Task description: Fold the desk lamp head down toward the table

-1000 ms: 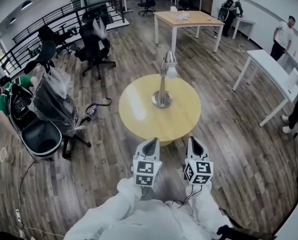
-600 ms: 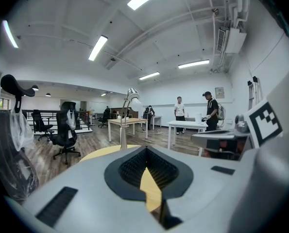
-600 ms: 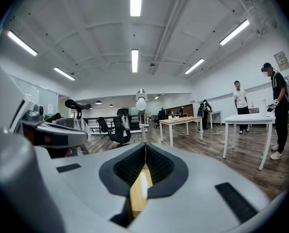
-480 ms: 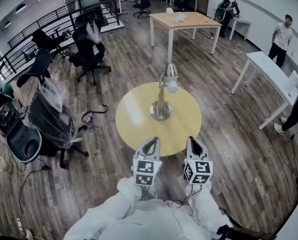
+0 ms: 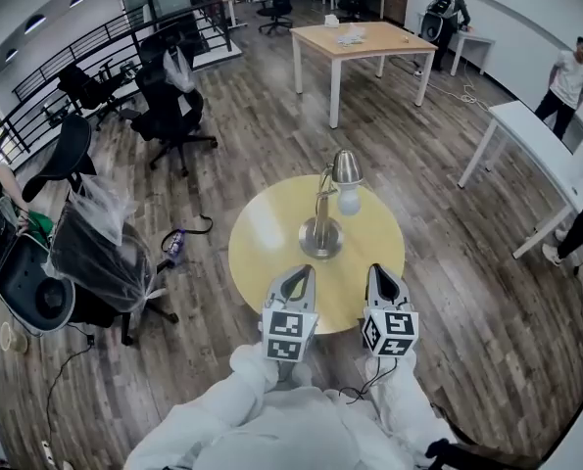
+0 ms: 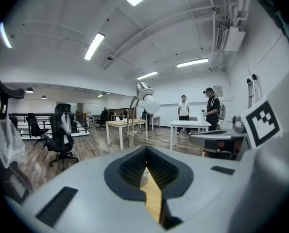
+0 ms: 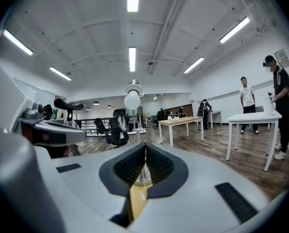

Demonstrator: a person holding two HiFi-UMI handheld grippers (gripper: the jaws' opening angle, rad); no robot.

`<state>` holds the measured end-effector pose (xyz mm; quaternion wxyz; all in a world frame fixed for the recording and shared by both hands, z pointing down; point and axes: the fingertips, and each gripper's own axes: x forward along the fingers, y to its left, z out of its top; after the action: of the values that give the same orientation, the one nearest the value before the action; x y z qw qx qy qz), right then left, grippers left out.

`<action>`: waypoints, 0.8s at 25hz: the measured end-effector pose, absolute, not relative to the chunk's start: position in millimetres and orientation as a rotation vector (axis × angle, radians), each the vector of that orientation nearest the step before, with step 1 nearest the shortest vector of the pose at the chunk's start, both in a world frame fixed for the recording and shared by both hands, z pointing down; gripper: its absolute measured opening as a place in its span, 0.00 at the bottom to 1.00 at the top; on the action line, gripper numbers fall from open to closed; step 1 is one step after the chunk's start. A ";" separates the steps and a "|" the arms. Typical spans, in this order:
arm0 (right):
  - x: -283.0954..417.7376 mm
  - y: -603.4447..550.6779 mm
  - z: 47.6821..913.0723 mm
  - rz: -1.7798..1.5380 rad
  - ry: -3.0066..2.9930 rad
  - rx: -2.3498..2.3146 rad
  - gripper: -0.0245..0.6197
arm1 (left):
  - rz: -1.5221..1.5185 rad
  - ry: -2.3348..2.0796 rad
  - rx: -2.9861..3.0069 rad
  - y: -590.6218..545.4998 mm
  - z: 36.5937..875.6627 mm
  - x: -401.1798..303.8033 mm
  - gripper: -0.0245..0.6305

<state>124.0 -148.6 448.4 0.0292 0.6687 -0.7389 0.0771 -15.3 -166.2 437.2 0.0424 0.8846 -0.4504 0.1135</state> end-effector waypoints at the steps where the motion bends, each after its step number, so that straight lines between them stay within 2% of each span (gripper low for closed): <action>1: 123.8 -157.7 449.4 0.238 -2.278 2.064 0.06 | 0.349 -1.373 2.712 -175.2 437.6 -14.9 0.04; 10: 136.5 -220.1 462.2 0.245 -2.219 2.066 0.06 | 0.310 -1.324 2.746 -249.1 430.5 -10.6 0.04; 20: 137.5 -256.2 481.9 0.249 -2.283 1.935 0.06 | 0.339 -1.331 2.719 -283.0 441.6 -5.8 0.04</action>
<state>137.5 -256.2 481.9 0.0692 0.6427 -0.7585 0.0826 -5.8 -283.0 441.6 0.0476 0.8916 -0.4363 0.1110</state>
